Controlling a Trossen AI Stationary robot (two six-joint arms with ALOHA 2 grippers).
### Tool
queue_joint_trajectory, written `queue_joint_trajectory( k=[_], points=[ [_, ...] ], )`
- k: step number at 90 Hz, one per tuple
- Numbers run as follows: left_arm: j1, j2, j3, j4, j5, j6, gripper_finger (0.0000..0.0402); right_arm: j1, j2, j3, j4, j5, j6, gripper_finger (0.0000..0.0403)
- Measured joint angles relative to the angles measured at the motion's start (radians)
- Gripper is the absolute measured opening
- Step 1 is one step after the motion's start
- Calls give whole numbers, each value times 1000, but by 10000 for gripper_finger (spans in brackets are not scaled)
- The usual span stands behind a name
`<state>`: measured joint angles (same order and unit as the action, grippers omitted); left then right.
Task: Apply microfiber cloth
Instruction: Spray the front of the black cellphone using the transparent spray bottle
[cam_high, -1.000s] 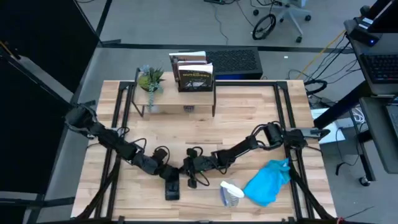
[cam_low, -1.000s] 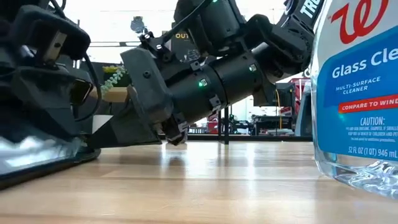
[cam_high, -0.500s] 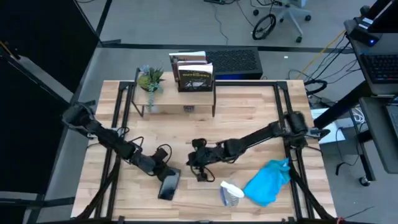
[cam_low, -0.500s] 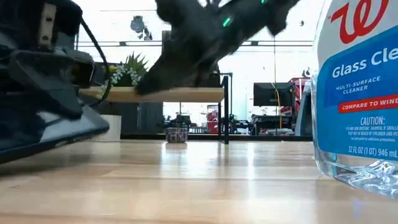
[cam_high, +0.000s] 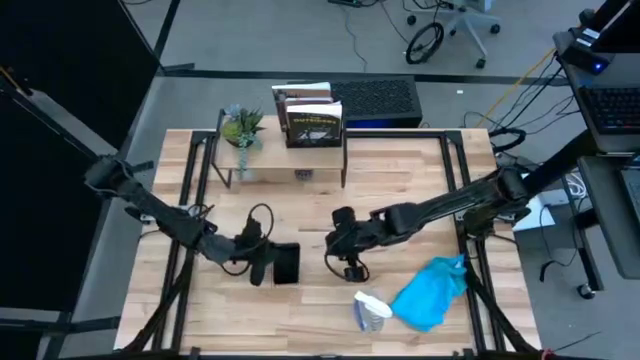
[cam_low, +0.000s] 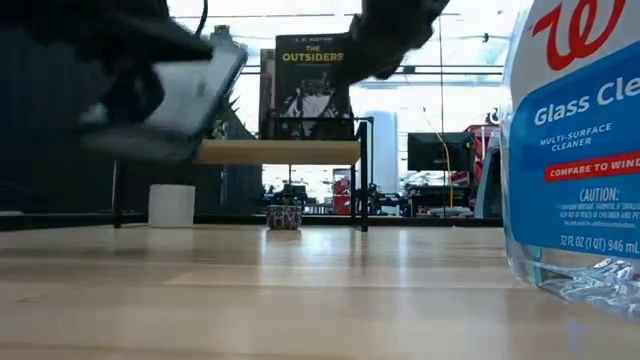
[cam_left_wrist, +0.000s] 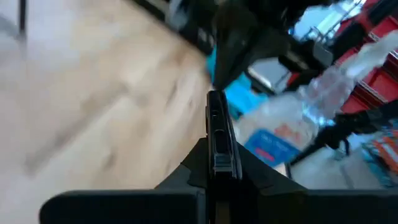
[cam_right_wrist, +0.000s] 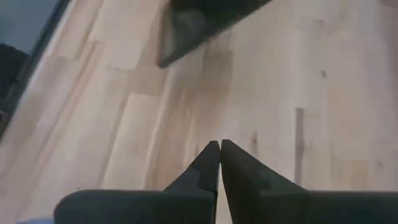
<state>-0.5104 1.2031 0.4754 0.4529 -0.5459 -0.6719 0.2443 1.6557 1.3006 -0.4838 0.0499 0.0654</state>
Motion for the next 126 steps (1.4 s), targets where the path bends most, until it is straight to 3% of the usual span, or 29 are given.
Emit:
queue_joint_trajectory(
  k=[15,25,41,54,74,91,107,126],
  points=[
    [40,1,47,-1,-24,159,12,-5,-130,0,-127,4,9,0],
    [74,1,58,1,-24,184,12,-7,-224,1,-232,7,69,0],
    [96,1,63,2,-24,184,13,29,-312,1,-489,8,298,3],
    [100,1,63,7,-20,183,13,108,-340,1,-622,52,452,29],
    [96,4,79,85,54,181,13,298,-357,1,-635,153,571,65],
    [66,82,213,79,151,213,13,470,-356,-78,-583,261,764,68],
    [37,208,386,-25,313,289,13,557,-355,-228,-384,287,870,68],
    [15,368,537,-50,358,347,13,579,-355,-381,-123,318,889,68]
  ],
)
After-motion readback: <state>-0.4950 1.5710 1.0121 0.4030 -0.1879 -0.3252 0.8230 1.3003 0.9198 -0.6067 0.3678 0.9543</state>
